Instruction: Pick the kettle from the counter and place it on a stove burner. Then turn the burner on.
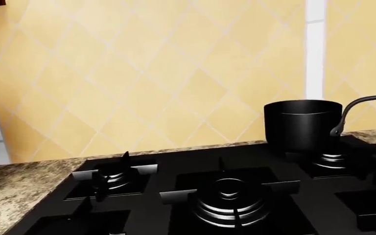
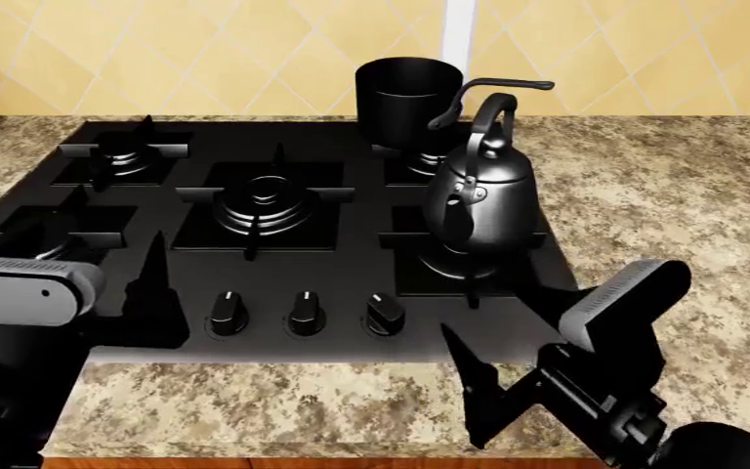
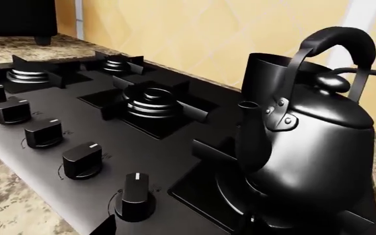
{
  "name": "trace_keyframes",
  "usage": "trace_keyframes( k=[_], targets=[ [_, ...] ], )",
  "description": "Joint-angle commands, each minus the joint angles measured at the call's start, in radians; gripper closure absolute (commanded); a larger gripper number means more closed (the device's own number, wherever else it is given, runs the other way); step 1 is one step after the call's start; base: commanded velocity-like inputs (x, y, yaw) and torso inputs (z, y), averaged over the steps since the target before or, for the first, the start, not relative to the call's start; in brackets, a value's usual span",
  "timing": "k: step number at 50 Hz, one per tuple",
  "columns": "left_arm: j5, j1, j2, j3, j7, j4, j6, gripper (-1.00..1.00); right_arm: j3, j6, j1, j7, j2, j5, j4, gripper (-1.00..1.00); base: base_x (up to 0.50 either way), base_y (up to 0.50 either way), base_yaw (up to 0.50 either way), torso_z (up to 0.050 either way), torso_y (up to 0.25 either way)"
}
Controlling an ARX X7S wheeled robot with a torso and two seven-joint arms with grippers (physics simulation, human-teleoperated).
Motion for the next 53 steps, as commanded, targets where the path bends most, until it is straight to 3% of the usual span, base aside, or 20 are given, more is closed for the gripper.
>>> trace_keyframes(
  k=[1, 17, 23, 27, 33, 41, 46, 53],
  targets=[
    [-0.013, 0.083, -0.017, -0.049, -0.021, 0.075, 0.022, -1.0, 0.084, -0.111, -0.162, 0.084, 0.14, 0.01, -0.128, -1.0, 0.0, 0.0, 0.0, 0.0, 0.0],
    [0.002, 0.269, -0.031, -0.149, -0.043, 0.193, 0.102, -1.0, 0.164, -0.313, -0.392, 0.152, 0.266, -0.033, -0.192, -1.0, 0.0, 0.0, 0.0, 0.0, 0.0],
    [0.065, 0.414, -0.08, -0.139, -0.046, 0.198, 0.254, -1.0, 0.188, -0.402, -0.486, 0.171, 0.299, -0.058, -0.18, -1.0, 0.0, 0.0, 0.0, 0.0, 0.0],
    [0.141, 0.506, -0.062, -0.124, -0.029, 0.195, 0.334, -1.0, 0.202, -0.462, -0.552, 0.187, 0.319, -0.077, -0.178, -1.0, 0.0, 0.0, 0.0, 0.0, 0.0],
    [0.198, 0.658, -0.135, -0.119, -0.078, 0.197, 0.501, -1.0, 0.235, -0.578, -0.67, 0.222, 0.368, -0.095, -0.163, -1.0, 0.0, 0.0, 0.0, 0.0, 0.0],
    [0.3, 0.853, -0.367, -0.047, -0.267, 0.199, 0.782, -1.0, 0.282, -0.797, -0.888, 0.319, 0.465, -0.156, -0.135, -1.0, 0.0, 0.0, 0.0, 0.0, 0.0],
    [0.374, 0.911, -0.465, 0.017, -0.367, 0.198, 0.88, -1.0, 0.28, -0.966, -1.021, 0.43, 0.564, -0.221, -0.106, -1.0, 0.0, 0.0, 0.0, 0.0, 0.0],
    [0.444, 0.993, -0.508, 0.038, -0.443, 0.196, 0.945, -1.0, 0.223, -1.088, -1.085, 0.541, 0.613, -0.308, -0.069, -1.0, 0.0, 0.0, 0.0, 0.0, 0.0]
  ],
)
